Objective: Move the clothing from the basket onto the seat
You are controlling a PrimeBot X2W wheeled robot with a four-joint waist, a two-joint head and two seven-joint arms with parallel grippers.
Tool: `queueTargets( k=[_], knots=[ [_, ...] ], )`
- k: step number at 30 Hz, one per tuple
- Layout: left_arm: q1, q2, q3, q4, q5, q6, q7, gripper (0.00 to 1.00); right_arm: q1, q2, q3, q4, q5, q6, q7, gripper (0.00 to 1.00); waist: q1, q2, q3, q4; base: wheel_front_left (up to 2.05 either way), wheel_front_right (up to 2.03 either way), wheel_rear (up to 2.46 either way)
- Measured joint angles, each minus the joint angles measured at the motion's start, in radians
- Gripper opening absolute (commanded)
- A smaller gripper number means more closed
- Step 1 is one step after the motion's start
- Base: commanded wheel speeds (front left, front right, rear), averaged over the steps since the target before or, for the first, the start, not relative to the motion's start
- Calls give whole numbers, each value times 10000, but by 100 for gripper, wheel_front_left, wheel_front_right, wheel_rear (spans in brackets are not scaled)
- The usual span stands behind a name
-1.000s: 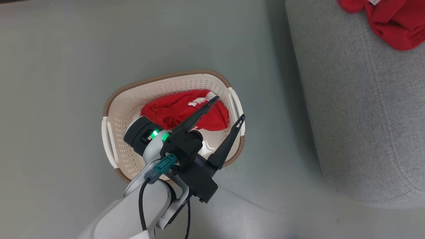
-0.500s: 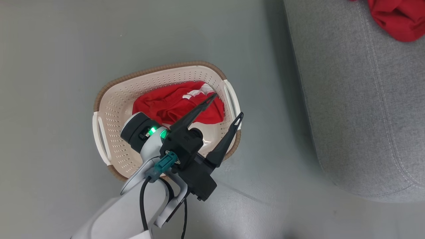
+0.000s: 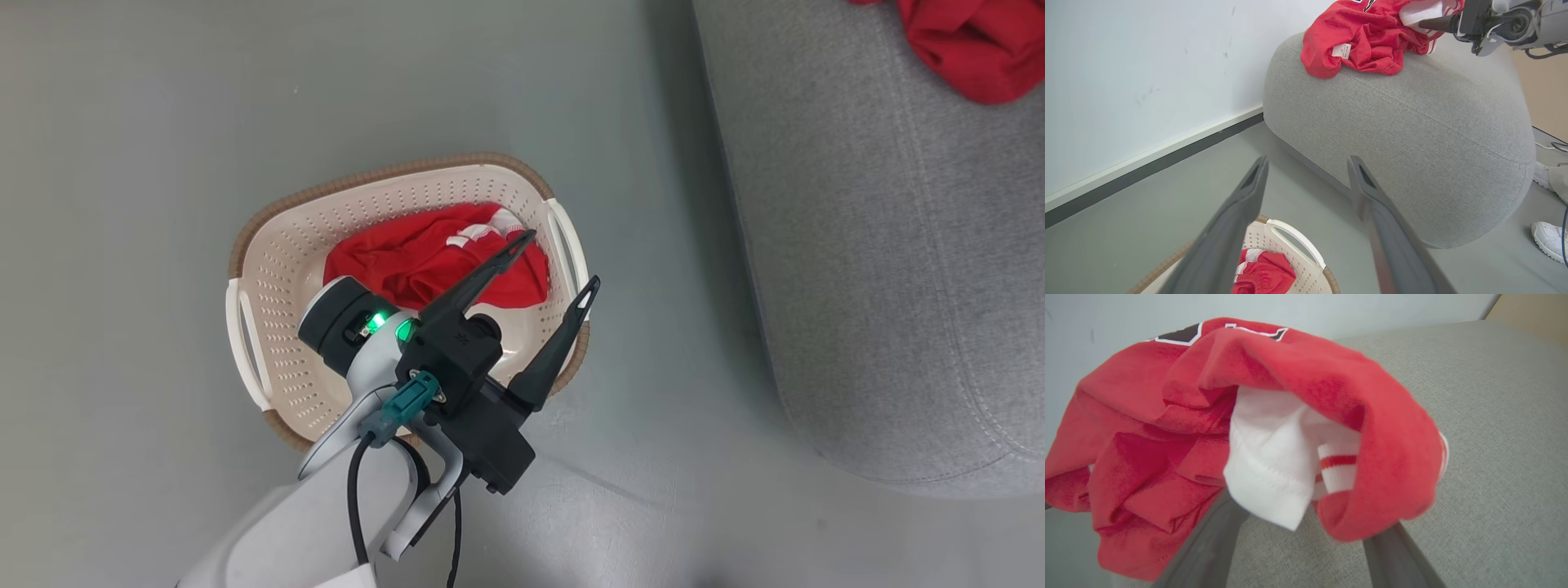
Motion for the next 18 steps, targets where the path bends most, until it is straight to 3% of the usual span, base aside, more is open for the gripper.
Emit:
queueTargets(
  k=[9, 18],
  knots=[
    [120, 36, 96, 142, -73, 96, -107, 100, 1053, 585, 272, 25, 21, 504, -531, 100, 0, -1, -346, -229, 0, 0, 0],
    [562, 48, 140, 407, -194, 146, -320, 100, 2419, 895, 414, -115, 15, 665, -777, 100, -1, -1, -915, -592, 0, 0, 0]
  ],
)
